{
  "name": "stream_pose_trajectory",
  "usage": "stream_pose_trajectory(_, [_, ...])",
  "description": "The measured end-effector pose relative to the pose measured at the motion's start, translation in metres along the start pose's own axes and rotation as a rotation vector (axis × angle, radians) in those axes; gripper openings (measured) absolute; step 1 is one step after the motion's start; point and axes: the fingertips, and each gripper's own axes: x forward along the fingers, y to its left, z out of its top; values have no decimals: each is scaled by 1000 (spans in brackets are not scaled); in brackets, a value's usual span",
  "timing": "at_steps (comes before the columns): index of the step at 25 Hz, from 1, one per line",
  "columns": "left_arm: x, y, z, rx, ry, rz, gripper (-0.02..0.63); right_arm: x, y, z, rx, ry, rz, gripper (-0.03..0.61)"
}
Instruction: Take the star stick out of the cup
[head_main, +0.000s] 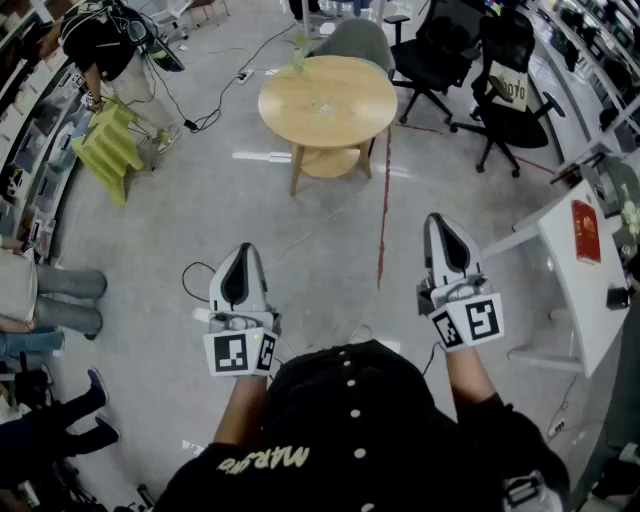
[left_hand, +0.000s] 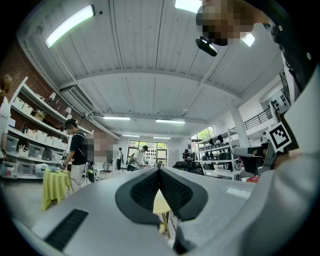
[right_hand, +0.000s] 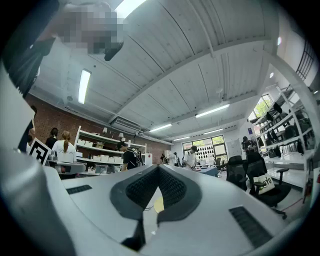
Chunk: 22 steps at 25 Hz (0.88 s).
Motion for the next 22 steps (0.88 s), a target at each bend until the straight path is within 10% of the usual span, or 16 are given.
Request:
stream_pose_trajectory(17, [10,-12,-7,4,22,0,-3,-5,-9,-9,51,-15,31,11])
stream_pose_trajectory(22, [18,-31,-9,19,31,10,-3,-9,-29,-14,79,-16,49,255])
